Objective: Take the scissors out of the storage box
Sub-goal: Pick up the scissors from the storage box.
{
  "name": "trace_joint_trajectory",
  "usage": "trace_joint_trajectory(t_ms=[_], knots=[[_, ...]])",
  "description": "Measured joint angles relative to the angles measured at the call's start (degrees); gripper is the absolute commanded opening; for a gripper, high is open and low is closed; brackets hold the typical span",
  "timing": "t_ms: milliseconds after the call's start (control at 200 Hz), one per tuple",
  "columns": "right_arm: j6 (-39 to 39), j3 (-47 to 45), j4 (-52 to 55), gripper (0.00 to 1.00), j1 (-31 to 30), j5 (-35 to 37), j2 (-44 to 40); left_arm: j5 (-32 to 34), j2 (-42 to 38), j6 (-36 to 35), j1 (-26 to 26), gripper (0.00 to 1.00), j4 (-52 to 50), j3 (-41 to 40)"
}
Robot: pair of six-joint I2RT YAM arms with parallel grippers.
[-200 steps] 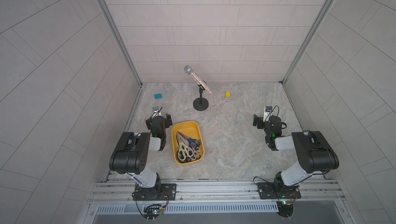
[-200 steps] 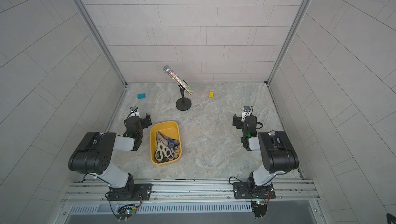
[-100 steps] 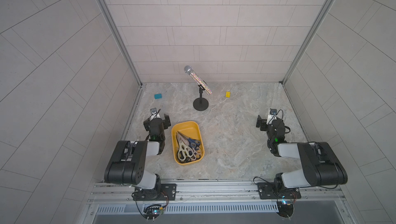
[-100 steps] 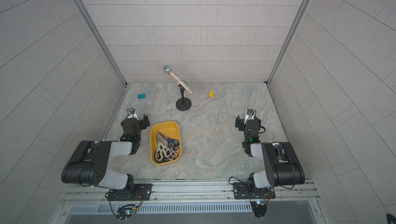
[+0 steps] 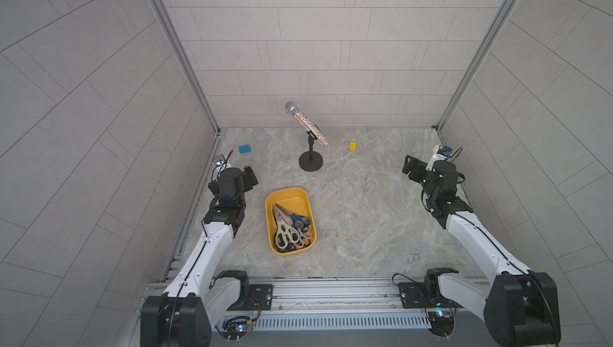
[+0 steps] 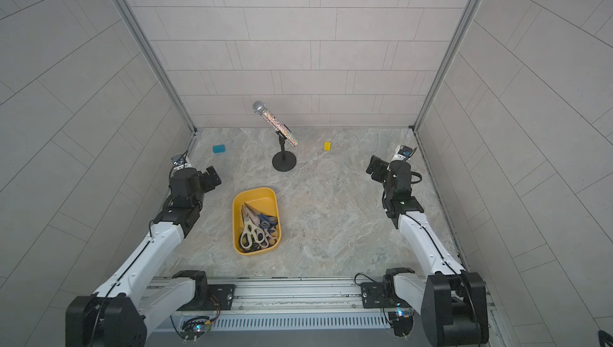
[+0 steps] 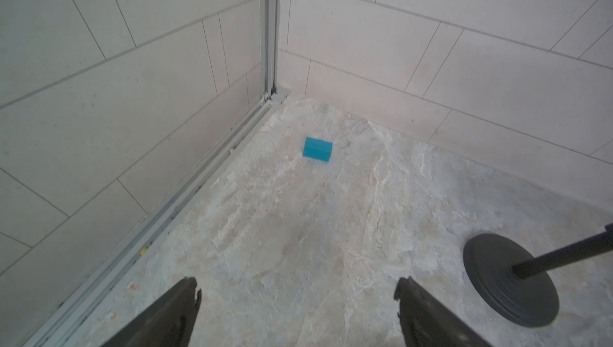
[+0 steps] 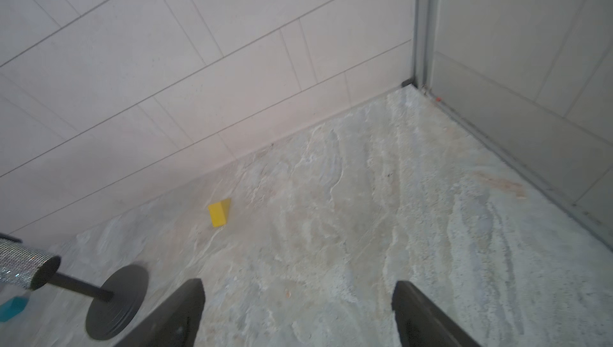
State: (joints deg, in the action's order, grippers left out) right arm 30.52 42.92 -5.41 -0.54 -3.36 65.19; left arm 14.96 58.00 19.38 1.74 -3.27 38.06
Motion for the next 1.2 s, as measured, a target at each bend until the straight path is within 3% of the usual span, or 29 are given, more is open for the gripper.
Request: trace_joint_trajectory(t_ms=[130,390,590,780,951,1196], knots=[[-0.3,9.4,14.1,0.79,-4.4,-3.2,5.1,-4.7,3.8,5.2,-0.3,1.0,-12.9,5.7],[-2.2,17.9,36.6,0.66,-18.8,-3.5,11.0,-21.9,21.1,9.9,-2.7,1.0,-30.8,15.9],[-1.7,23.8,45.1,0.5,-34.5,-2.2,14.6,-25.1,14.8,10.4,-4.3,1.0,-34.2,13.2],[-1.9,33.3,47.4,0.41,-49.5,-1.7,24.3,-27.6,10.3,13.4,-9.6,1.0,-34.4,8.6],[-4.1,44.5,50.1,0.37,-54.4,-2.8,36.6,-32.6,10.4,18.9,-12.0,1.0,-33.2,1.7],[-6.5,55.8,52.3,0.37,-55.5,-5.0,48.4,-36.5,10.6,22.1,-14.1,1.0,-30.8,-1.0]])
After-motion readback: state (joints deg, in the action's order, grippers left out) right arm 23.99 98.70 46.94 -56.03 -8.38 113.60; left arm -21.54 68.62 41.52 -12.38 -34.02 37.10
